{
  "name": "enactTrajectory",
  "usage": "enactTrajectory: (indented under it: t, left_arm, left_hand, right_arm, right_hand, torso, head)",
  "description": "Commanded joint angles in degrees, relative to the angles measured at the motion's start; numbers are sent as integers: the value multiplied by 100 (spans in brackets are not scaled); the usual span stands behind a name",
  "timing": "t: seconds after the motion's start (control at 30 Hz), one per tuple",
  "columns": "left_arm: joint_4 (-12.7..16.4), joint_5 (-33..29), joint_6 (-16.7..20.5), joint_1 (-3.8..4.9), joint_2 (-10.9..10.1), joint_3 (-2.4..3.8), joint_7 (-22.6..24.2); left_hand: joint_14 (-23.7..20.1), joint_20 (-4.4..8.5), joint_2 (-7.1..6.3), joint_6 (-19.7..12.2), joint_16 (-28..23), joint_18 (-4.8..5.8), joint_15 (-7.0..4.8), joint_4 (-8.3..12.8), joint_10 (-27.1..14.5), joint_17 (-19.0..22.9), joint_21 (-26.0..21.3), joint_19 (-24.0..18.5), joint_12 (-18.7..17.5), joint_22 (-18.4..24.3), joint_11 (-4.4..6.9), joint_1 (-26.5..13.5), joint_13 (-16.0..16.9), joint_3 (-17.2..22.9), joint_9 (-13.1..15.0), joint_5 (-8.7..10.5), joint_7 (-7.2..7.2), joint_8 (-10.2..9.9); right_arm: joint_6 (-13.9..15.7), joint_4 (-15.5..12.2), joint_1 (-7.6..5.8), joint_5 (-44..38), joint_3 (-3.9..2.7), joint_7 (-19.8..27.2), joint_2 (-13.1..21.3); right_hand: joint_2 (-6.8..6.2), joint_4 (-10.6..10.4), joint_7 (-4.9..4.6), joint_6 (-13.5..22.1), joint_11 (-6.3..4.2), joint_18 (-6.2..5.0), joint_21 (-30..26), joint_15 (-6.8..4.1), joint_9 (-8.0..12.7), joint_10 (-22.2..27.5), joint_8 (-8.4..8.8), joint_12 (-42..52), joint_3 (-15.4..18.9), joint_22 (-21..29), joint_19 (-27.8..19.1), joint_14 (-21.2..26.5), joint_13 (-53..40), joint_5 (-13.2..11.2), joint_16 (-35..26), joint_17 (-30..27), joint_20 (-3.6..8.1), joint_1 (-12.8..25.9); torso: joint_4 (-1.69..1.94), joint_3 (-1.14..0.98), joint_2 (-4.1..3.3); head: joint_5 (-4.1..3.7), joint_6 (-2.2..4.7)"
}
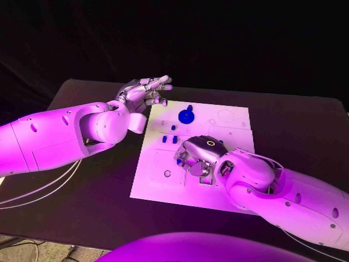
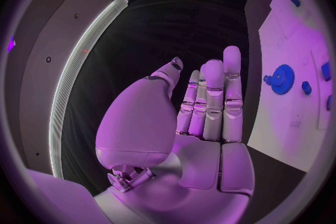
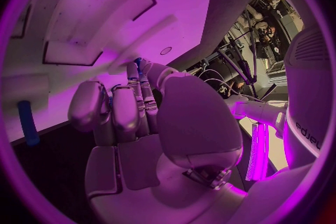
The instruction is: Assemble the parts on the task board
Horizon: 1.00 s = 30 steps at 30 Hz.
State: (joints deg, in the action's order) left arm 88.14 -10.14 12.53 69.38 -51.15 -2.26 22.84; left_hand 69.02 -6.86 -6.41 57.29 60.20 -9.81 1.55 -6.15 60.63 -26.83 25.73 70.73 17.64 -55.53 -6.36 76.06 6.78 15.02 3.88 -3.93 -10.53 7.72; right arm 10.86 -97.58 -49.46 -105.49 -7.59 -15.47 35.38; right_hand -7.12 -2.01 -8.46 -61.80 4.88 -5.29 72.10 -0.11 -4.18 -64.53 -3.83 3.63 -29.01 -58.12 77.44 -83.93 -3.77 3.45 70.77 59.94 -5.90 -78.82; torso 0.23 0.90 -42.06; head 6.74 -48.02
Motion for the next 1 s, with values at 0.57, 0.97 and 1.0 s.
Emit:
enactTrajectory:
  t: [0.57, 0.97, 1.0]
  left_arm:
    - [-23, 36, -106, 0, -18, 4, -27]
    - [-21, 36, -144, -3, -20, 3, -58]
    - [-26, 36, -146, -3, -17, 3, -59]
  left_hand:
    - [-32, -33, 13, -47, 21, -53, 1, 20, -50, 11, -25, 8, 39, 9, 0, 43, 8, -41, -6, -34, -6, 15]
    - [-34, -35, 17, -55, 23, -53, 3, 21, -59, 13, -27, 7, 43, 11, -2, 44, 8, -45, -6, -35, -8, 15]
    - [-34, -35, 17, -55, 23, -53, 3, 21, -59, 13, -27, 7, 43, 11, -2, 44, 8, -45, -6, -35, -8, 15]
  right_arm:
    - [495, -590, 36, 135, -221, -158, 614]
    - [-237, -634, -329, 13, -526, -554, 1478]
    - [-238, -606, -334, 0, -529, -551, 1495]
  right_hand:
    - [-148, 51, -34, 331, 102, -152, -249, 77, 24, 534, 0, 144, 381, 357, -158, -78, -4, 7, -127, -254, -51, 61]
    - [-298, -88, 286, 514, -183, -136, -263, -273, 37, 816, 20, 135, 1034, 343, -69, -139, 7, -62, -78, -233, 251, 91]
    - [-301, -98, 286, 512, -185, -135, -264, -271, 37, 820, 19, 138, 1067, 343, -65, -139, 7, -63, -81, -239, 252, 86]
  torso:
    - [-22, -15, -2]
    - [-28, -13, 0]
    - [-32, -16, 2]
  head:
    - [-5, 41]
    - [-245, 144]
    - [-248, 139]
